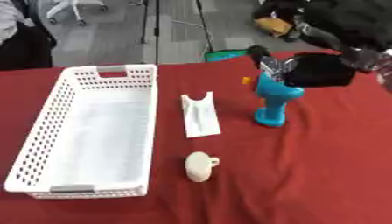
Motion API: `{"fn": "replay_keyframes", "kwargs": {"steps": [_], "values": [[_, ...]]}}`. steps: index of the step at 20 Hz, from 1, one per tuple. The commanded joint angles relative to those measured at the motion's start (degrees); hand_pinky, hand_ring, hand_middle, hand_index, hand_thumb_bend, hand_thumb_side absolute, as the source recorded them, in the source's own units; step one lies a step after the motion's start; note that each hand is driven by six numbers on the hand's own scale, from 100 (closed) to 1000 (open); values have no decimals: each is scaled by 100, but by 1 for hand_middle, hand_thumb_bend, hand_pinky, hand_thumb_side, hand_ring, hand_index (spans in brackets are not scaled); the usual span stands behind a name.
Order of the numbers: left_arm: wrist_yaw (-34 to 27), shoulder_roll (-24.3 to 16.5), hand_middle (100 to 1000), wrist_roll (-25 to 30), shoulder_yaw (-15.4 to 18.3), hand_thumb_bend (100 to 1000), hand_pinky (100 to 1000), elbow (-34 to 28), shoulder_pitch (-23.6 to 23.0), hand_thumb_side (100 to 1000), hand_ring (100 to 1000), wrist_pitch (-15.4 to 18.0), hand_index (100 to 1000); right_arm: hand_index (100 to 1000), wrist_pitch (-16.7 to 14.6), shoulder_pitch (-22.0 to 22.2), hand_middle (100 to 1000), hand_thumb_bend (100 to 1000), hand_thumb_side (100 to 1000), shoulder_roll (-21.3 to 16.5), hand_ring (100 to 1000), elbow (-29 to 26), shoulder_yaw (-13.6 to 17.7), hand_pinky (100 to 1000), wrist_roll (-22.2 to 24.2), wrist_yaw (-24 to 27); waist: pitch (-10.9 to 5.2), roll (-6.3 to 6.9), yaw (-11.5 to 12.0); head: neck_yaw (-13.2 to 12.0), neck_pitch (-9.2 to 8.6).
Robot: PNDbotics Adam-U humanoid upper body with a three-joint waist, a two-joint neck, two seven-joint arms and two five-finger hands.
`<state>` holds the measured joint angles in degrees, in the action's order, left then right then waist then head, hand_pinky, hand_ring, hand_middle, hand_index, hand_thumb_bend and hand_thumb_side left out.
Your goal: Pick up objects on the table and place them in the box.
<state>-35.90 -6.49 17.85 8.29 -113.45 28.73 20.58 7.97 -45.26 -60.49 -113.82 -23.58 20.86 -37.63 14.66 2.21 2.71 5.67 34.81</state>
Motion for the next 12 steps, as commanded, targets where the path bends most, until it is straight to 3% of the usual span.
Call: {"fn": "replay_keyframes", "kwargs": {"steps": [1, 6, 12], "values": [[-9, -16, 713, 35, -19, 100, 627, -114, 44, 902, 678, -5, 741, 974, 139, -277, 868, 299, 996, 208, 838, -77, -188, 760, 533, -140, -129, -21, 20, 50, -69], [-3, 5, 708, 69, -25, 100, 629, -114, 20, 903, 677, -26, 738, 997, 426, -446, 852, 380, 955, 616, 822, -77, -408, 735, 1245, -306, -125, -9, 33, 95, -113], [1, 31, 704, 128, -23, 100, 630, -114, 13, 903, 677, -47, 733, 979, 645, -375, 846, 391, 943, 993, 857, -77, -485, 772, 1566, -366, -105, 19, 42, 122, -128]]}}
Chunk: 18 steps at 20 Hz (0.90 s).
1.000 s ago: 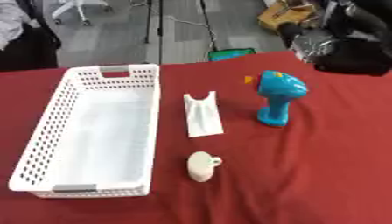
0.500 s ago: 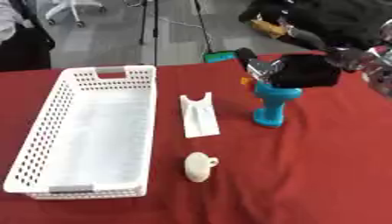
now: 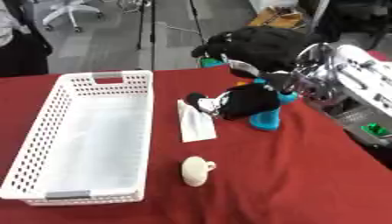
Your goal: Pick up objects on the table and place them in the box.
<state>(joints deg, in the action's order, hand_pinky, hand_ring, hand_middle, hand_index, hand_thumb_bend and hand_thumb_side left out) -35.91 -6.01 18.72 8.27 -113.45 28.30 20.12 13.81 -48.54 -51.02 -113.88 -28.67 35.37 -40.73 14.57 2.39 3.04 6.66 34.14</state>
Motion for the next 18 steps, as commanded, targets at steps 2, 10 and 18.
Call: {"fn": "replay_keyframes", "kwargs": {"steps": [2, 10, 18], "values": [[1, -12, 703, 57, -20, 100, 630, -114, 54, 903, 677, -3, 732, 989, 86, -20, 852, 397, 931, 121, 837, -71, -22, 749, 226, -66, -92, 6, 17, 35, -60], [10, -11, 691, 110, -15, 100, 633, -114, 44, 902, 675, -24, 724, 1000, 122, 18, 855, 733, 717, 290, 824, -71, -137, 712, 791, 53, -74, -1, 9, 37, -65], [21, -6, 676, 169, -8, 100, 635, -114, 31, 900, 668, -50, 719, 1000, 443, 159, 857, 655, 573, 475, 912, -71, -61, 773, 1390, 321, -79, -12, 3, 67, -64]]}}
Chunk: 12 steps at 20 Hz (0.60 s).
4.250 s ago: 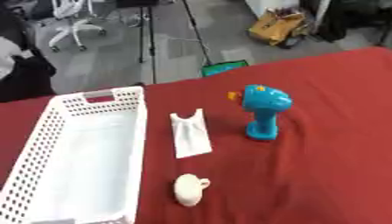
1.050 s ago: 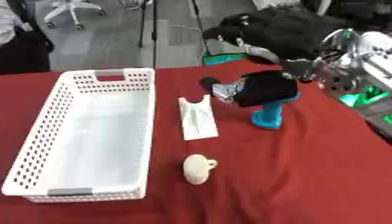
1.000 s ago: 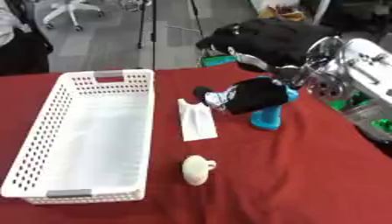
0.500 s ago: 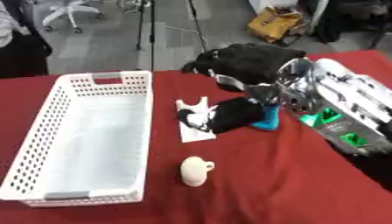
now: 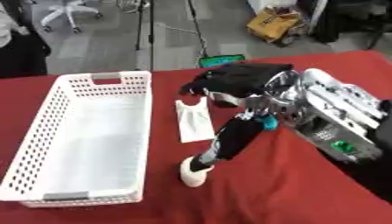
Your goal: Pick up objects on the table and place them in the box.
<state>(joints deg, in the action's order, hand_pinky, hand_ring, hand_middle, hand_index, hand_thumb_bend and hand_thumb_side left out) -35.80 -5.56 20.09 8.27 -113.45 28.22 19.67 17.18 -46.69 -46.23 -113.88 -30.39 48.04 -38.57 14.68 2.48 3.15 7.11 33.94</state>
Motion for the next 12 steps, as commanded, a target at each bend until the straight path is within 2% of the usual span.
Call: {"fn": "replay_keyframes", "kwargs": {"steps": [1, 2, 6, 12], "values": [[11, -53, 676, 37, -7, 100, 635, -114, 35, 900, 668, -11, 719, 1000, 142, 14, 857, 655, 573, 28, 912, -71, 126, 773, 123, 120, -92, -25, -16, 29, -44], [11, -54, 676, 39, -6, 100, 636, -114, 33, 900, 668, -16, 719, 991, 170, 41, 850, 609, 582, 54, 892, -71, 138, 766, 114, 131, -92, -30, -21, 33, -44], [19, -62, 675, 47, -5, 100, 637, -114, 23, 901, 668, -40, 718, 989, 211, 146, 852, 593, 582, 151, 853, -71, 156, 756, -1, 133, -91, -56, -40, 37, -37], [19, -41, 675, 51, -10, 100, 638, -114, 27, 903, 668, -53, 718, 985, 230, 260, 860, 603, 578, 278, 900, -71, 155, 763, -32, 79, -86, -56, -36, 53, -42]]}}
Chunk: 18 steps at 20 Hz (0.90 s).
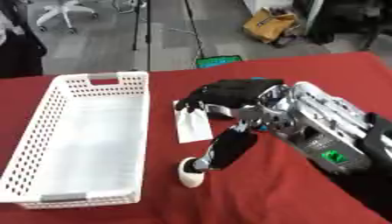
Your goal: Pick up objects on the table and place them in the box.
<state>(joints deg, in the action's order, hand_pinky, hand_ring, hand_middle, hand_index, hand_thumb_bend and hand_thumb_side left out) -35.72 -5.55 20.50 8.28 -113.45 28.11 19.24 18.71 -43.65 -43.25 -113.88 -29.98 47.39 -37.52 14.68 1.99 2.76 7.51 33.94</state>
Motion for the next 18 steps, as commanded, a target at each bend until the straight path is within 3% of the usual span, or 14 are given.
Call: {"fn": "replay_keyframes", "kwargs": {"steps": [1, 18], "values": [[11, -41, 675, 9, -9, 100, 638, -114, 38, 903, 668, -9, 718, 985, 83, -24, 860, 603, 578, 1, 900, -71, 110, 763, 40, -33, -84, -4, 10, 13, -43], [7, 0, 675, 29, -13, 100, 639, -114, 41, 901, 668, -22, 717, 985, 192, 199, 864, 621, 513, 245, 887, -71, -51, 757, 444, -231, -64, 38, 71, 58, -72]]}}
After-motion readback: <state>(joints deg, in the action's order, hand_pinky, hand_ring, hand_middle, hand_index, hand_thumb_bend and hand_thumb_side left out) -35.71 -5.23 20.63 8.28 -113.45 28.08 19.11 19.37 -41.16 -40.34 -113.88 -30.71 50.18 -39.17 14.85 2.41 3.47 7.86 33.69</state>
